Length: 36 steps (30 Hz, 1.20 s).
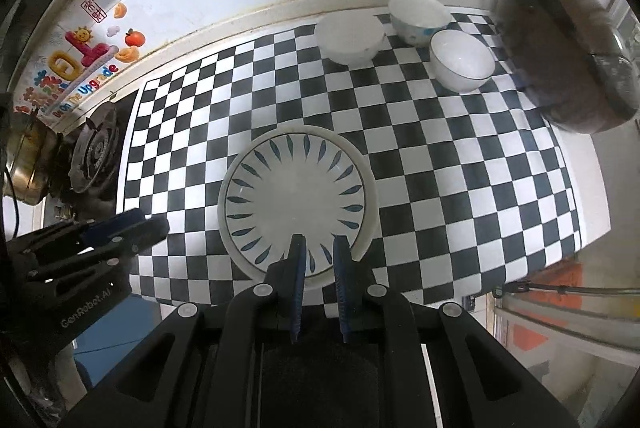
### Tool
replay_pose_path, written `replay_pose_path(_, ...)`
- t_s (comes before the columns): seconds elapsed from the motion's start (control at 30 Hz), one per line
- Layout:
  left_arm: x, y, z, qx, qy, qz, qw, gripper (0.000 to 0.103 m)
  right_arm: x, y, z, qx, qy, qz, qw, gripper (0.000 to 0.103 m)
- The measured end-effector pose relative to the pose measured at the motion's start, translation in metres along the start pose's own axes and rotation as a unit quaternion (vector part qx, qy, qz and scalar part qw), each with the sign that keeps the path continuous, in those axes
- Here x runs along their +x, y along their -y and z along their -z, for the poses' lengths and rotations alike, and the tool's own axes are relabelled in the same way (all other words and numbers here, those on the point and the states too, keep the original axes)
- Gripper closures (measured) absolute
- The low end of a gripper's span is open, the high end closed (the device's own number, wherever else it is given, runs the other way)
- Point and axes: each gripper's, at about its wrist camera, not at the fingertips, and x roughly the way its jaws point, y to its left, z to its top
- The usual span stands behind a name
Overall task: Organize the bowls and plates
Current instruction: 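Reach both grippers to a white bowl and grasp its rim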
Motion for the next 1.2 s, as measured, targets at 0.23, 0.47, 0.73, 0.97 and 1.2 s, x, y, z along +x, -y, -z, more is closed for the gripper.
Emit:
replay_pose_path(0.23, -0.011, 0.002, 0.000, 0.001, 0.014, -0.001, 0.9999, 0.078, -0.007, 0.002, 0.003, 0.002, 0.000, -0.006, 1.000, 0.088)
replay_pose_path(0.47, -0.001, 0.007, -0.025, -0.047, 0.033, 0.002, 0.9984, 0.075, 0.015, 0.038, -0.036, 0.012, -0.004, -0.063, 0.998, 0.047)
replay_pose_path(0.73, 0.043, 0.006, -0.122, -0.140, 0.063, -0.020, 0.9879, 0.075, 0.066, 0.119, -0.138, 0.045, 0.014, -0.086, 0.995, 0.043)
replay_pose_path(0.97, 0.115, 0.024, -0.197, -0.164, 0.008, -0.004, 0.9865, 0.075, 0.127, 0.194, -0.213, 0.077, -0.014, -0.088, 0.993, 0.043)
replay_pose_path(1.2, 0.198, 0.015, -0.245, -0.192, -0.075, 0.003, 0.9786, 0.075, 0.189, 0.175, -0.285, 0.059, -0.055, -0.153, 0.985, 0.043)
